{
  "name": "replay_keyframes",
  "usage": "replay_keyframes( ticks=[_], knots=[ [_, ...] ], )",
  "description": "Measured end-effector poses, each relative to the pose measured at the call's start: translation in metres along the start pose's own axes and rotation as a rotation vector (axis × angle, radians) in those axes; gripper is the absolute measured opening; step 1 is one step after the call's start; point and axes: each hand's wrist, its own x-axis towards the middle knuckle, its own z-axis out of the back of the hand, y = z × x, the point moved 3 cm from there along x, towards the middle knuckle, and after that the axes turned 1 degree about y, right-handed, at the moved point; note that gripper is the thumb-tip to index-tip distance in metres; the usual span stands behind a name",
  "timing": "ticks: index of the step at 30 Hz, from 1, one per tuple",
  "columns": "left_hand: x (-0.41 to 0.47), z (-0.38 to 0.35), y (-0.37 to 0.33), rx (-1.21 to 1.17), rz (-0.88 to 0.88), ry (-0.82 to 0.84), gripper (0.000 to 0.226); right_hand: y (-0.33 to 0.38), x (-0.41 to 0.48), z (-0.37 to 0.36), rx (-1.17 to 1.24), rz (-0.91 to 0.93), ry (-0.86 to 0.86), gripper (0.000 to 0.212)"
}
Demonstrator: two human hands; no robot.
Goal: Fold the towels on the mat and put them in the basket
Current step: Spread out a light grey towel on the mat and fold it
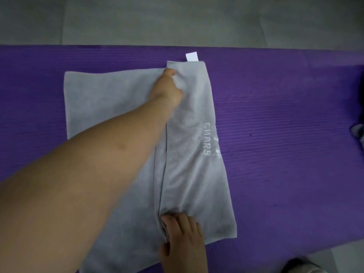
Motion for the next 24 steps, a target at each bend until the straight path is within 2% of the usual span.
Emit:
replay_keyframes(
  ticks=[3,8,12,14,18,19,24],
  knots=[
    [-0.001,0.01,0.001,-0.076,-0.121,-0.088,0.04,0.001,-0.001,0.008,0.013,0.028,-0.044,0.042],
    [-0.016,0.077,0.017,-0.16,-0.289,-0.209,0.048,0.042,-0.005,0.007,0.053,0.194,-0.058,0.039],
    [-0.028,0.136,0.066,-0.11,-0.213,-0.237,0.057,0.089,-0.011,-0.013,0.119,0.287,-0.097,0.026],
    [-0.034,0.153,0.095,-0.09,-0.117,-0.238,0.059,0.105,-0.014,-0.027,0.102,0.329,-0.035,0.024],
    [-0.043,0.164,0.134,-0.06,-0.026,-0.195,0.059,0.117,-0.019,-0.046,-0.012,0.365,0.262,0.026],
    [-0.045,0.164,0.138,-0.062,-0.029,-0.188,0.058,0.115,-0.02,-0.049,-0.031,0.368,0.29,0.024],
    [-0.043,0.167,0.124,0.011,-0.107,-0.192,0.046,0.109,-0.024,-0.052,-0.041,0.381,0.329,0.044]
  ],
)
